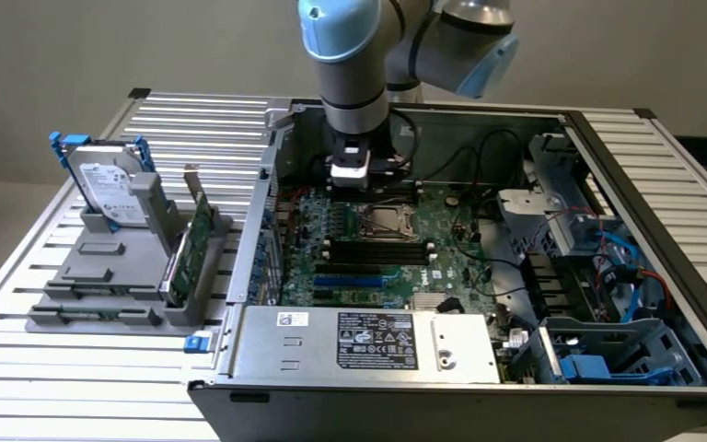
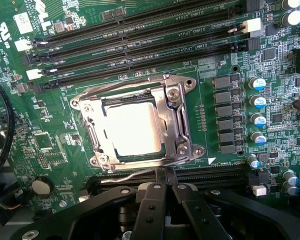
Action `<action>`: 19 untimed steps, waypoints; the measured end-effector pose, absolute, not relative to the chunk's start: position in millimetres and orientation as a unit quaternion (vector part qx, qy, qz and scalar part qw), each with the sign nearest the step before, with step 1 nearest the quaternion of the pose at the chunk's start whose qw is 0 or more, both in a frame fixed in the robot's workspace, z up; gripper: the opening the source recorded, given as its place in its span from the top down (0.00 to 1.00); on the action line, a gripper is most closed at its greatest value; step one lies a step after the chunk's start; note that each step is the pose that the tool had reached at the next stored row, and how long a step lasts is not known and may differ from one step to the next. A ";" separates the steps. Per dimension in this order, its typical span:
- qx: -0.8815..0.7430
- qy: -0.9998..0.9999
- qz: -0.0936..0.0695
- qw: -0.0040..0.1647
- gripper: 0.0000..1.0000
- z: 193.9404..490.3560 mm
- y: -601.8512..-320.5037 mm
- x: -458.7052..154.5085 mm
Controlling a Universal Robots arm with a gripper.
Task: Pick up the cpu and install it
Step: 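Install the first cpu locking lever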
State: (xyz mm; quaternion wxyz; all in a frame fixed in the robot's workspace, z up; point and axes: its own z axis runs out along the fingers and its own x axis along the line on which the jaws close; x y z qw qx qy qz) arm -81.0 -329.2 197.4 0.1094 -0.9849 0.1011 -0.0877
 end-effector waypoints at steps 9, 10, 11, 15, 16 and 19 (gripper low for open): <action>-0.985 0.101 -0.087 0.106 0.89 196.5 -327.6 -76.3; -0.985 0.101 -0.087 0.106 0.89 196.4 -327.5 -75.9; -0.985 0.101 -0.087 0.105 0.89 196.3 -327.3 -75.5; -0.986 0.101 -0.087 0.104 0.89 195.9 -326.5 -73.9; -0.986 0.101 -0.087 0.104 0.89 195.8 -326.3 -73.5; -0.986 0.101 -0.086 0.104 0.89 195.5 -325.5 -72.7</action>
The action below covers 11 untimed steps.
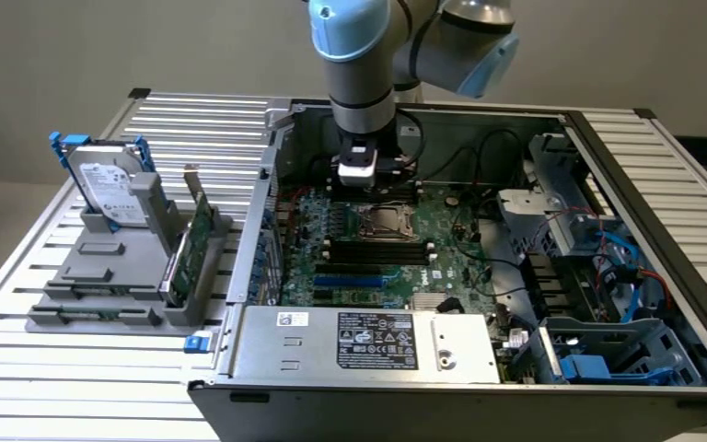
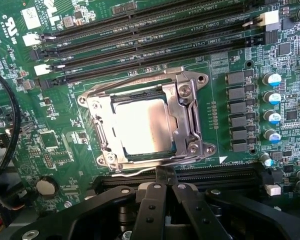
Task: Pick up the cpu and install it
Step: 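Install the first cpu locking lever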
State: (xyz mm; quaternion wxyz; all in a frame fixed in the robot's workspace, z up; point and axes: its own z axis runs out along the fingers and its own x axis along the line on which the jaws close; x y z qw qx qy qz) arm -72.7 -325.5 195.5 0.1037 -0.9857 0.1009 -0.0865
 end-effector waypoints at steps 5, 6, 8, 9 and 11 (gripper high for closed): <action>-0.986 0.101 -0.086 0.103 0.89 194.9 -324.1 -71.6; -0.986 0.101 -0.086 0.103 0.89 194.7 -323.9 -71.5; -0.986 0.101 -0.086 0.103 0.89 194.6 -323.7 -71.4; -0.986 0.101 -0.086 0.102 0.89 194.5 -323.6 -71.3; -0.986 0.101 -0.086 0.102 0.89 194.3 -323.5 -71.1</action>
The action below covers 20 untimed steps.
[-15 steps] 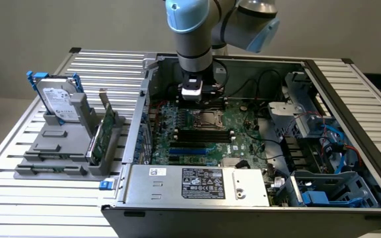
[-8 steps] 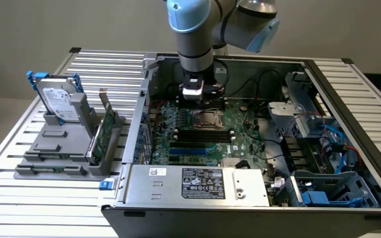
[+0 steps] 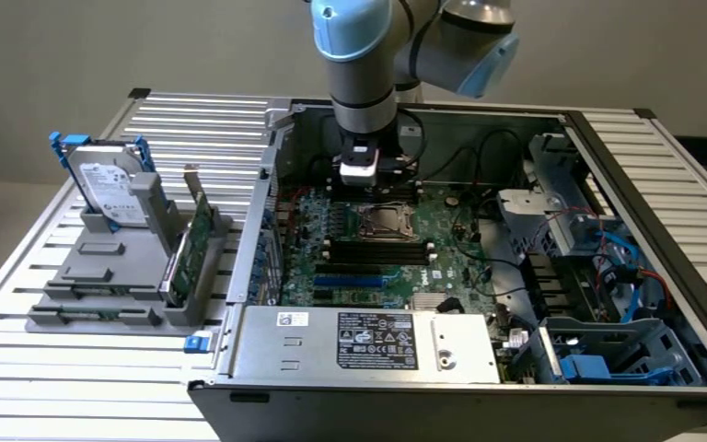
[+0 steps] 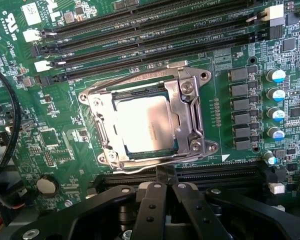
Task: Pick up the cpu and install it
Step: 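Install the first cpu locking lever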
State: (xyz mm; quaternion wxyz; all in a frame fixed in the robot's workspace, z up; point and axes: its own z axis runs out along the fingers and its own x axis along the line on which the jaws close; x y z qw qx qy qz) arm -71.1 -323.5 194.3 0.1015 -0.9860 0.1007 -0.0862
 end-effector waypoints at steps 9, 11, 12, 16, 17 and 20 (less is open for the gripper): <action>-0.986 0.100 -0.086 0.097 0.89 193.8 -322.8 -69.9; -0.987 0.100 -0.086 0.096 0.89 193.7 -322.6 -69.5; -0.987 0.100 -0.086 0.096 0.89 193.7 -322.5 -69.3; -0.987 0.100 -0.085 0.095 0.89 193.6 -322.2 -68.2; -0.987 0.100 -0.085 0.095 0.89 193.6 -322.1 -67.9; -0.987 0.100 -0.084 0.095 0.89 193.6 -322.1 -66.2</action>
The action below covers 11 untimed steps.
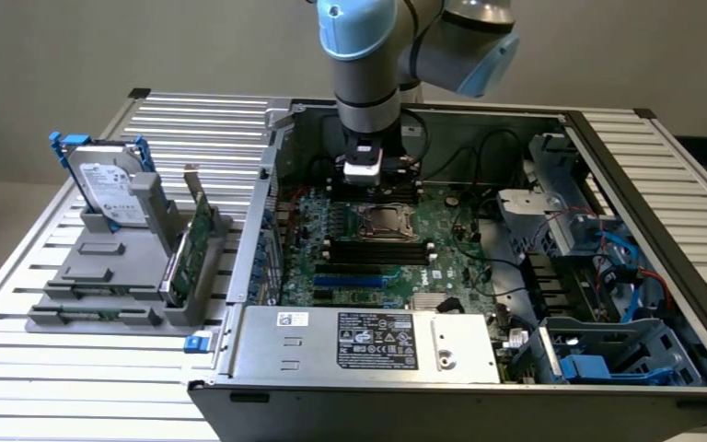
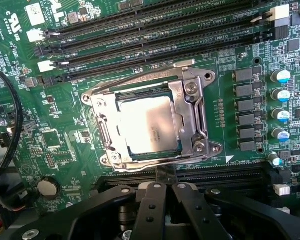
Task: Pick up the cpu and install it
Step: 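Install the first cpu locking lever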
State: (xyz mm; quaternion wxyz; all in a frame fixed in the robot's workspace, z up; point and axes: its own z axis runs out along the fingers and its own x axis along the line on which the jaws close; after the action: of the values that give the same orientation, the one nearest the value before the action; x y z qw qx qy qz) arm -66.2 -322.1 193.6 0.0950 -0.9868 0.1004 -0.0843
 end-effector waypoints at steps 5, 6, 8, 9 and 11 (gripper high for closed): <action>-0.987 0.100 -0.084 0.095 0.89 193.6 -322.1 -63.0; -0.987 0.100 -0.084 0.095 0.89 193.6 -322.1 -62.5; -0.987 0.100 -0.084 0.095 0.89 193.6 -322.1 -61.9; -0.987 0.100 -0.084 0.095 0.89 193.6 -322.1 -61.7; -0.987 0.100 -0.084 0.094 0.89 193.6 -322.1 -61.5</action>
State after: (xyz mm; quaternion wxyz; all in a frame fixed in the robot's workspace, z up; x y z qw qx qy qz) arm -61.5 -322.1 193.6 0.0943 -0.9869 0.1004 -0.0840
